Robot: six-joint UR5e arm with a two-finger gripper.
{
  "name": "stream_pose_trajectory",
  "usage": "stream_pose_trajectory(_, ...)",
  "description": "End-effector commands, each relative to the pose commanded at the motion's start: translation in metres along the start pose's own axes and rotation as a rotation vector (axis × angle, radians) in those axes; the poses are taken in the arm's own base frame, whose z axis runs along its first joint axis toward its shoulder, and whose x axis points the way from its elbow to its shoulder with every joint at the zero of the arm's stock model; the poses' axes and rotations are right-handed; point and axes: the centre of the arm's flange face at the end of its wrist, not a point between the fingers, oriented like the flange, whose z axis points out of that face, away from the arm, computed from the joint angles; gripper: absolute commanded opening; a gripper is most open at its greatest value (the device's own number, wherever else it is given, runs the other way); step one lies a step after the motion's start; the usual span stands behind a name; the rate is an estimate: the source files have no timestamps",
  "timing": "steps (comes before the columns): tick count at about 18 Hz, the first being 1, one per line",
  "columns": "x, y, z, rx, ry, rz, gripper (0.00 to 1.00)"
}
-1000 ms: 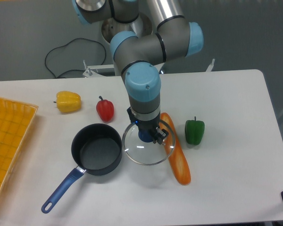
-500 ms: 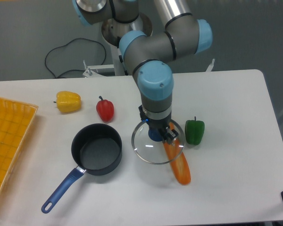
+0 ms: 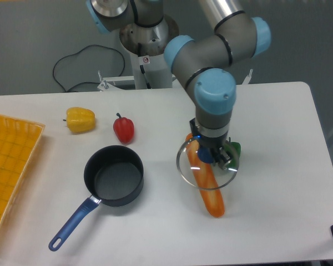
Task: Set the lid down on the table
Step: 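Carry the glass lid over the baguette and green pepper toward open table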
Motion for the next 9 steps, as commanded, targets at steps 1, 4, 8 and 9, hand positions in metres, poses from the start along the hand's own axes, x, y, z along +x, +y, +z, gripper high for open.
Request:
stream_pose_trajectory(1,-0.002,0.008,0.004,0.0,0.005,0.016,0.56)
stream_pose_trajectory(4,-0.005,0.021,0.006,0.002,0.009,0.031,0.56)
stream_pose_trajectory(8,-0.006,0.037,0.01,0.004,0.015,0.034,0.56)
stream_pose_trajectory(9,-0.008,0.042,0.013,0.004,0.019,0.045,0.56)
